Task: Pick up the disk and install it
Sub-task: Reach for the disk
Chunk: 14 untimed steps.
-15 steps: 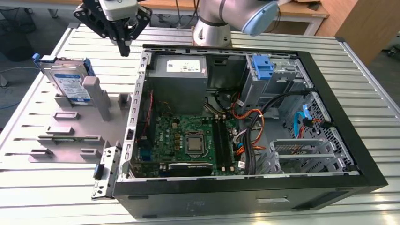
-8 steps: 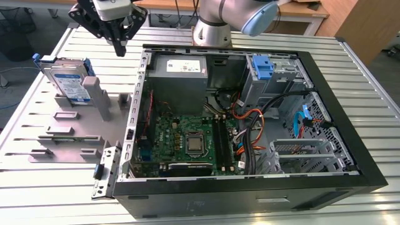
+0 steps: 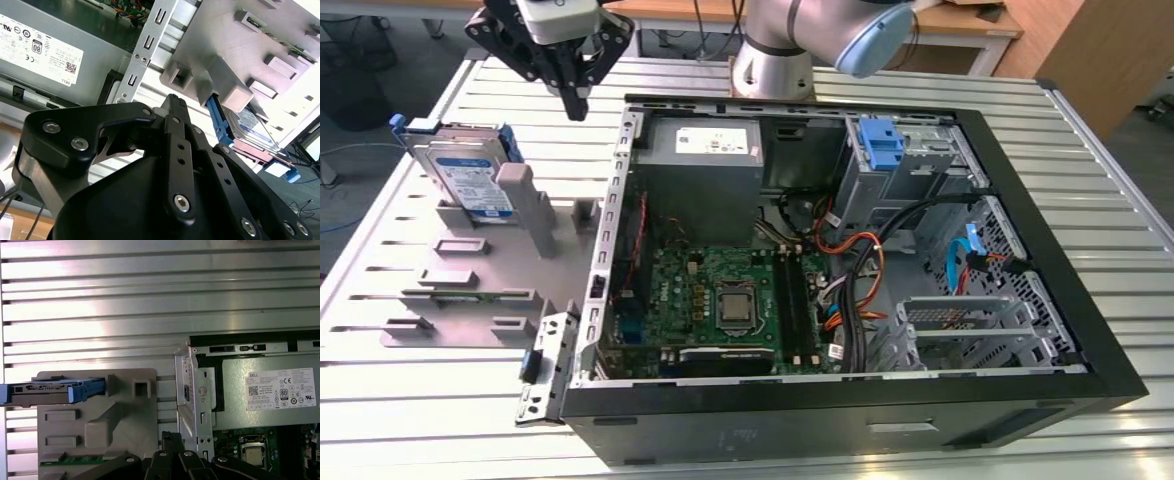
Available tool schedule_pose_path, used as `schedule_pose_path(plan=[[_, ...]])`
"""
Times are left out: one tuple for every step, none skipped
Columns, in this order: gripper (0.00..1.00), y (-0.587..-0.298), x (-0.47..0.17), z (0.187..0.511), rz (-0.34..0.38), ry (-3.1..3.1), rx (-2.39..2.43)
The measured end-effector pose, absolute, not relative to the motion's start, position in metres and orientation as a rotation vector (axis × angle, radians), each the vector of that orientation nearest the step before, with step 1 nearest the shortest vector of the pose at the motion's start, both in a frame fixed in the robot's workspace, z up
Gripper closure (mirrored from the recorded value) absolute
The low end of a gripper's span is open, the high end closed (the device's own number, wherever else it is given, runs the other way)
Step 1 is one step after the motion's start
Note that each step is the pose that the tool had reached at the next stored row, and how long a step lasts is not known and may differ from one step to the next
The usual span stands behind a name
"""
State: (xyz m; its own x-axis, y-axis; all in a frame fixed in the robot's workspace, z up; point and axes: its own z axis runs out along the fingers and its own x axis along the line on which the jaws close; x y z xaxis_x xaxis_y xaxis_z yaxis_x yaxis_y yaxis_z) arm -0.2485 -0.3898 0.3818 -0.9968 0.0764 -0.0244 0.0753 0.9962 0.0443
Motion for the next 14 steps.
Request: schedule_pose_path(plan=[[0.89,-0.390,-0.249,0.382,0.068,3.112,0.118],[0.89,-0.390,-0.249,0.382,0.068,3.113,0.118],[0.89,-0.390,-0.250,0.382,0.068,3.113,0.118],[0.89,-0.390,-0.251,0.382,0.068,3.113,0.118],[0.89,-0.390,-0.252,0.382,0.068,3.112,0.118],[0.89,-0.390,-0.253,0.382,0.068,3.112,0.118],[0.89,-0.390,-0.254,0.381,0.068,3.113,0.118],[0.89,-0.390,-0.255,0.381,0.068,3.112,0.118],[0.89,-0.390,-0.257,0.381,0.068,3.112,0.118],[0.89,-0.390,-0.258,0.381,0.068,3.112,0.118],[0.89,-0.390,-0.260,0.381,0.068,3.112,0.118],[0.89,-0.390,-0.260,0.381,0.068,3.112,0.118],[0.89,-0.390,-0.261,0.381,0.068,3.112,0.118],[0.89,-0.390,-0.261,0.381,0.068,3.112,0.118]])
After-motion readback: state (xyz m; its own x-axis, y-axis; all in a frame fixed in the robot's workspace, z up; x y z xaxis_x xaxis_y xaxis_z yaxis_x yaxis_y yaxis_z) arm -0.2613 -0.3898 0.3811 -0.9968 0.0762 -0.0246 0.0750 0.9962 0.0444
